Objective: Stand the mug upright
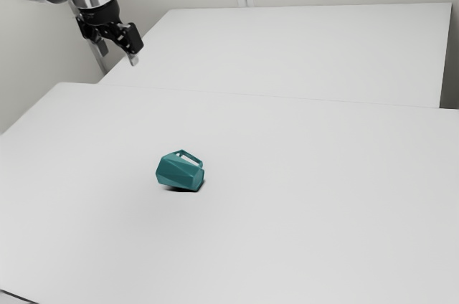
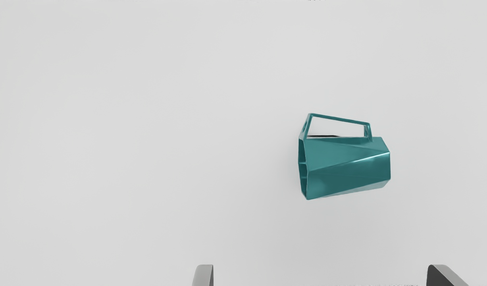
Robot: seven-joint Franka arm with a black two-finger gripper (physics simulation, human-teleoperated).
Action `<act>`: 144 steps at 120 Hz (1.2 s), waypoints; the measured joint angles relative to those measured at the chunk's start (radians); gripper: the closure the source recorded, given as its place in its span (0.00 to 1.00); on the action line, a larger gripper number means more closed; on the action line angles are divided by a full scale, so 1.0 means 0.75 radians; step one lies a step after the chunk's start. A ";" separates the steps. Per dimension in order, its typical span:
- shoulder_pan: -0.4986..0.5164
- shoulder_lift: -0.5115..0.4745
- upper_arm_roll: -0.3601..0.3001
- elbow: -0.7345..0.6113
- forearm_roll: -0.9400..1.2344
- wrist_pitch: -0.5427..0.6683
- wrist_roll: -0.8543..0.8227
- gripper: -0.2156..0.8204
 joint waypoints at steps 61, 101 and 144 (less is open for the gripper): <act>-0.019 -0.168 0.040 -0.325 -0.019 0.149 0.009 0.23; -0.055 -0.363 0.195 -0.751 -0.192 0.393 0.010 0.23; -0.106 -0.276 0.414 -0.887 -0.597 0.492 0.135 0.26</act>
